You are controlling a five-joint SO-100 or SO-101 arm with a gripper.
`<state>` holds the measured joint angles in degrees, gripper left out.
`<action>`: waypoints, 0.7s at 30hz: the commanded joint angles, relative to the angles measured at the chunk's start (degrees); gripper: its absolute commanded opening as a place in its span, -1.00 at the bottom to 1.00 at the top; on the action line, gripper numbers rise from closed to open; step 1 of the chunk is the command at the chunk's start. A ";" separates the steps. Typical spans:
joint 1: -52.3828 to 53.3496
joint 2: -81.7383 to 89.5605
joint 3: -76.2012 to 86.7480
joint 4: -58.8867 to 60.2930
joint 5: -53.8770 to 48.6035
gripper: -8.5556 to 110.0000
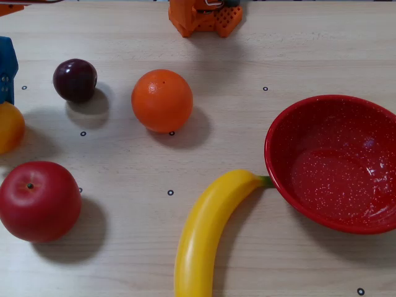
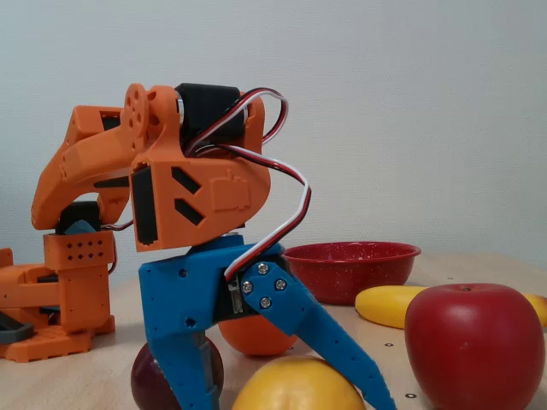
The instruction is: Put peach in the red bowl.
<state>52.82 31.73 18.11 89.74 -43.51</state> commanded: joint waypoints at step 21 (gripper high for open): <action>1.23 6.33 -0.70 -0.53 -3.78 -0.51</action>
<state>52.82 31.99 18.37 88.95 -45.09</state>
